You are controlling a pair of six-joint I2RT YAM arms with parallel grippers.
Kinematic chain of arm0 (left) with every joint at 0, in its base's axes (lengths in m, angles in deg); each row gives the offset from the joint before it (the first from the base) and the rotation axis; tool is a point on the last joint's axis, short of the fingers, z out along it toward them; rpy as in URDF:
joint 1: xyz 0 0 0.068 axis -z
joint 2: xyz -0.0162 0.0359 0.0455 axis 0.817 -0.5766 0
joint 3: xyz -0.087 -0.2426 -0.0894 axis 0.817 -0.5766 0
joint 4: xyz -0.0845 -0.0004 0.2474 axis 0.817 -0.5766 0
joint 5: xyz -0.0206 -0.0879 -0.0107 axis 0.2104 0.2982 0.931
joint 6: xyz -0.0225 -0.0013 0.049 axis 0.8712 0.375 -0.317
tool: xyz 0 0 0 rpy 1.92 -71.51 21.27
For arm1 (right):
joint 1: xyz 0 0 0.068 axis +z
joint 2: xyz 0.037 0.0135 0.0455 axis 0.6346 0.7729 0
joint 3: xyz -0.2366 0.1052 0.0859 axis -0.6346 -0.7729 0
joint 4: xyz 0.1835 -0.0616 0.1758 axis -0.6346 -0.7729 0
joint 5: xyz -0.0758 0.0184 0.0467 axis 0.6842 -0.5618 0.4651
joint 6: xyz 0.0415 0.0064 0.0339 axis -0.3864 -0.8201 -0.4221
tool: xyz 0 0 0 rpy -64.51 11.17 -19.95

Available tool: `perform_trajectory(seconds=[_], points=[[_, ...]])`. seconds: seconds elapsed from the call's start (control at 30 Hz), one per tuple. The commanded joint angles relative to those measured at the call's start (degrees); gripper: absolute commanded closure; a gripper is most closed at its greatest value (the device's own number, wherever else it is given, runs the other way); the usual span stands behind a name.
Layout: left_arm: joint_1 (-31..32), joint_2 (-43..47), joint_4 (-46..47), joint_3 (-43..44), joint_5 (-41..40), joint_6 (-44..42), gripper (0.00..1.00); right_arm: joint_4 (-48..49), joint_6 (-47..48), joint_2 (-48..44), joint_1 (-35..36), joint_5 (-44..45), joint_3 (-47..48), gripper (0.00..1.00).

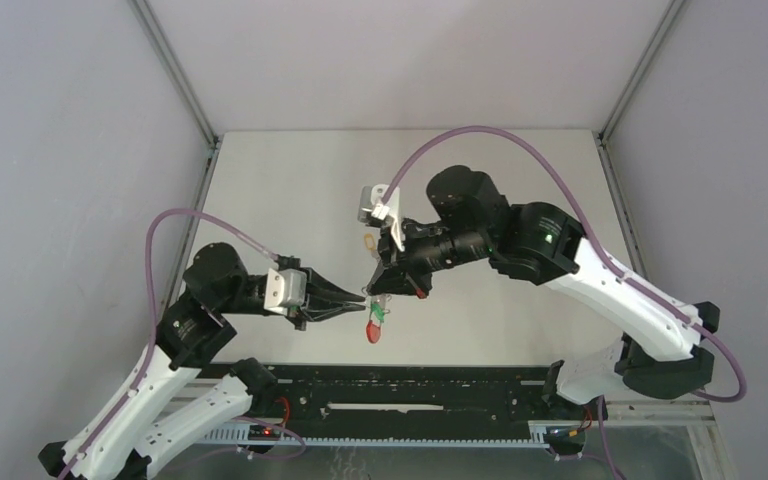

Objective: Put the keys on the keyring

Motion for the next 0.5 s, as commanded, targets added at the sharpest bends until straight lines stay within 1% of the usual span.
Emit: perform_trajectory(seconds=[0.0,0.1,0.27,0.47], points=[[0.0,-0.6,-4.0,4.3,-0.2,-6.5,0.83,-10.4,2.8,3.2,1.7,2.5,6.2,1.00],[0.0,-0.7,-6.5,4.6,-0.1,-9.1,0.84,-12.7,3.4,4.5,2.0,2.5,8.3,1.00],[0.1,-1.2,-6.7,4.8,1.5,-9.4,0.83,-16.4,4.2,7.5,2.2,1.4,11.8,1.00],[0.1,-1.7,-6.9,5.0,1.7,-9.4,0.76,-18.3,4.9,10.3,2.9,0.4,14.7,1.00]])
